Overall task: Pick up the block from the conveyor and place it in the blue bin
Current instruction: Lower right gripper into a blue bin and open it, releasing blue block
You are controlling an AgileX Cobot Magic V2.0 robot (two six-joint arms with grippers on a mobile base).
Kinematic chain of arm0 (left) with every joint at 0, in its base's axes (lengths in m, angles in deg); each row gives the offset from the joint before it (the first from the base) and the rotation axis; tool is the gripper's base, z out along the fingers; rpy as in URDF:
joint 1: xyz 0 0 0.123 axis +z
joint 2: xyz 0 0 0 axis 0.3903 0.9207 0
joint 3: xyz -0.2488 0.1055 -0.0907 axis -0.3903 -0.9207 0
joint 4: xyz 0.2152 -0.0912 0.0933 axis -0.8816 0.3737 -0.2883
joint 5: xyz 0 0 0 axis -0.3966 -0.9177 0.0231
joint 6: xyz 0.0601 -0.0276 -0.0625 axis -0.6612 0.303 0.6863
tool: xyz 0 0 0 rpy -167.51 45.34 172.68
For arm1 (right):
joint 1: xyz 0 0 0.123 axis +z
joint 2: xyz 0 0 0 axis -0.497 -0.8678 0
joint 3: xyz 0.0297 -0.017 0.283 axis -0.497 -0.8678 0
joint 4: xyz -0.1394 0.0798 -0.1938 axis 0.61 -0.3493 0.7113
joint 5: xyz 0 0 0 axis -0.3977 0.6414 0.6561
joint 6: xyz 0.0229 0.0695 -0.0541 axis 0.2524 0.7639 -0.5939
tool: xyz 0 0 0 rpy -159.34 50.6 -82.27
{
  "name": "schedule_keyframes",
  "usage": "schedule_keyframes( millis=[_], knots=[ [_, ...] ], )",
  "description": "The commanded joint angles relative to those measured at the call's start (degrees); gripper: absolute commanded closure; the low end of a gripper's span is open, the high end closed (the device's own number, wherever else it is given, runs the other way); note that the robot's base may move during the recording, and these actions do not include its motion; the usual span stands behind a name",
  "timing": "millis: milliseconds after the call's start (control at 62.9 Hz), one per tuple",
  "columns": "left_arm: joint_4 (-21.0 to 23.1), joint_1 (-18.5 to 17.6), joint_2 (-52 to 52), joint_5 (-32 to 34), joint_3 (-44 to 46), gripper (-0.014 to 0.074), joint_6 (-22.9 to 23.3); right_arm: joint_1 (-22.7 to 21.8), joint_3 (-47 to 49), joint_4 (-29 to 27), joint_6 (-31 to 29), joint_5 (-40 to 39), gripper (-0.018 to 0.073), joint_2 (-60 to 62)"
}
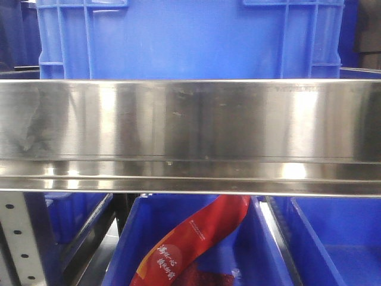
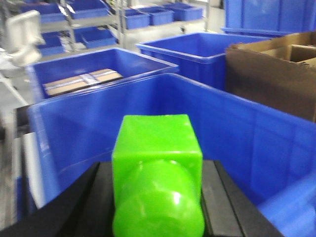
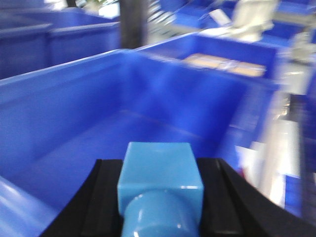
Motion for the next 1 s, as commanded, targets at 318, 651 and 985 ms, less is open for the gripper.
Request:
schedule_keyframes(
  millis=[318,651,985],
  knots=[
    [4.04,-1.26,14.48,0.11,9.43,0.0707,0.08,1.87,9.85,-2.34,-0.39,-6.88,0.0718,-16.36],
    [4.04,-1.26,15.01,-0.27,9.43,0.0398,0.08,1.87,9.85,-3.25,-0.39,-10.12,0.034,-17.19],
    [4.04,-1.26,15.01,-0.16,9.43,0.0142,0.08,1.87,9.85,-6.33,-0.39,-9.74,0.0063,-17.19]
  ],
)
